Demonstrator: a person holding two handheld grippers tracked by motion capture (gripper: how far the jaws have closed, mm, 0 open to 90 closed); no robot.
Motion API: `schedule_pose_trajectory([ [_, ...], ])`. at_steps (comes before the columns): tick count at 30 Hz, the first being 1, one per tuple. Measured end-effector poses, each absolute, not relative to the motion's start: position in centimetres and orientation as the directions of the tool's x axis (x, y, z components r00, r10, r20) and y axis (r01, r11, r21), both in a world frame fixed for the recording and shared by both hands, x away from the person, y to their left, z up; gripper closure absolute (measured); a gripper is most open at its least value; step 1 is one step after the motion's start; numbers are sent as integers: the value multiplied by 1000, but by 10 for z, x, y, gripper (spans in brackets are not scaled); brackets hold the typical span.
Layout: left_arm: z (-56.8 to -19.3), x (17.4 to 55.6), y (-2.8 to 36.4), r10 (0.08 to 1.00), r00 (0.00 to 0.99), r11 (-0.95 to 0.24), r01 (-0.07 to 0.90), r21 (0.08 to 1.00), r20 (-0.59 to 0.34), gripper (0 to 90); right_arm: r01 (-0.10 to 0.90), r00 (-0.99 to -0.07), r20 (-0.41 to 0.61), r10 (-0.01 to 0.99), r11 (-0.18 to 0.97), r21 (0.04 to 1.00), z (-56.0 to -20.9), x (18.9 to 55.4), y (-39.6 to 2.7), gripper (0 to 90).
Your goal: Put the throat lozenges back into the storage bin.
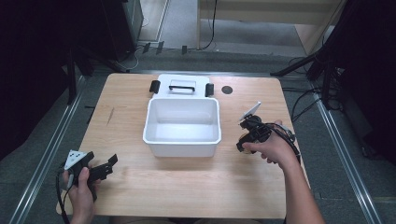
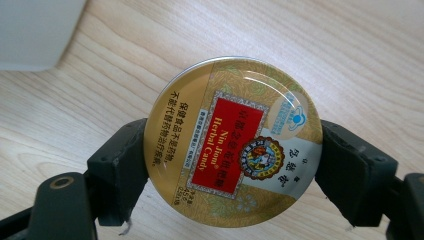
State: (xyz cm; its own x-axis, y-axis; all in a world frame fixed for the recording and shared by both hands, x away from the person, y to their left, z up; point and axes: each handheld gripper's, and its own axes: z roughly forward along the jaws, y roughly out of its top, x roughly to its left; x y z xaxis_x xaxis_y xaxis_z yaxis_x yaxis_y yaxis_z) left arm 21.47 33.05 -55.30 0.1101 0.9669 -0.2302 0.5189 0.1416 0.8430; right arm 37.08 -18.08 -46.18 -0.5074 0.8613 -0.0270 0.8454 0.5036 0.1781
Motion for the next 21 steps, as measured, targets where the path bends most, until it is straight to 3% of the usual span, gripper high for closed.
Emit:
schedule_pose_trajectory([
  [21,-553,215,331,966,110,146,518,843,-236,2,807,-554,-26,832,545,228,-402,379,-160,204],
])
